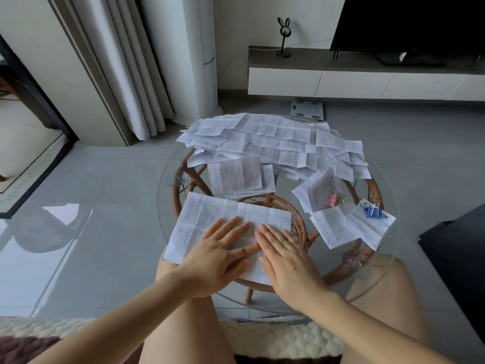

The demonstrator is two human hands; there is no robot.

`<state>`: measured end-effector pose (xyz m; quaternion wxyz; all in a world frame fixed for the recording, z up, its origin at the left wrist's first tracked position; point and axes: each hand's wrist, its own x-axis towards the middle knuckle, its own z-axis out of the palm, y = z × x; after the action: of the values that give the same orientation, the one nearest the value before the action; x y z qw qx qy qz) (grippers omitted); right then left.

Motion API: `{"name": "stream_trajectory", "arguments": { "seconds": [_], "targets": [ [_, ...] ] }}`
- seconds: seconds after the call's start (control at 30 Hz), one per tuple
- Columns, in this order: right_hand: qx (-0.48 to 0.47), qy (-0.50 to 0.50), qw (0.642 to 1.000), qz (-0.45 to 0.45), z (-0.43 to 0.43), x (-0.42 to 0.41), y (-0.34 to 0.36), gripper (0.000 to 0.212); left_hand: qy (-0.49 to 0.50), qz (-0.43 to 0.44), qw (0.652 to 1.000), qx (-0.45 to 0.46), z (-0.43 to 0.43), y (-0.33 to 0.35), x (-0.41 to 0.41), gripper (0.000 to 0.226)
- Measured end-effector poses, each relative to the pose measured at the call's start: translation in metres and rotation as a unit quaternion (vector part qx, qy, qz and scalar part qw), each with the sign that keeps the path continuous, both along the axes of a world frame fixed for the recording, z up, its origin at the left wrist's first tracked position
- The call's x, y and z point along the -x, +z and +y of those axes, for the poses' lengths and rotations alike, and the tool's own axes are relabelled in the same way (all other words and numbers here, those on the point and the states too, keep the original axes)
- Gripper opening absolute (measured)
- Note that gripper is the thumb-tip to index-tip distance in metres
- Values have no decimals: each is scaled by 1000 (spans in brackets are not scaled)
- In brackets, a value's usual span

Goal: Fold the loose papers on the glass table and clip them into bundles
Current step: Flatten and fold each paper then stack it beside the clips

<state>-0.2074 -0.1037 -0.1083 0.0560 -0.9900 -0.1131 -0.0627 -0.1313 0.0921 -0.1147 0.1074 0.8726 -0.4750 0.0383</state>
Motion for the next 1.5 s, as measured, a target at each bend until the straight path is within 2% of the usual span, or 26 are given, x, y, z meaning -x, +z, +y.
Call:
{"name": "stream_trajectory", "arguments": {
  "seconds": [0.37, 0.6, 0.67, 0.77, 0.83, 1.07, 1.37, 1.5],
  "targets": [
    [-9, 15, 1000, 11, -4, 3, 1, 57, -27, 11, 998, -55, 11, 8, -9, 48],
    [-5, 51, 998, 28, -11, 1, 8, 55, 12, 5, 997, -82, 30, 10, -22, 56],
    [26, 62, 995, 68, -18, -6, 16, 61, 9, -1, 996, -88, 30, 9, -22, 57],
    [83, 49, 985, 146, -30, -25, 28, 88, 10, -3, 996, -90, 31, 10, -22, 57],
    [117, 58, 976, 173, -35, -31, 31, 98, 8, -3, 996, -88, 30, 10, -22, 57],
    [157, 85, 965, 193, -58, -20, 34, 97, 7, -6, 996, -92, 28, 10, -21, 57],
    [190, 90, 948, 237, -50, -22, 50, 112, 5, 5, 995, -102, 30, 11, -20, 57],
    [192, 90, 954, 212, -47, -4, 52, 106, 6, 12, 995, -102, 30, 12, -21, 57]
  ]
}}
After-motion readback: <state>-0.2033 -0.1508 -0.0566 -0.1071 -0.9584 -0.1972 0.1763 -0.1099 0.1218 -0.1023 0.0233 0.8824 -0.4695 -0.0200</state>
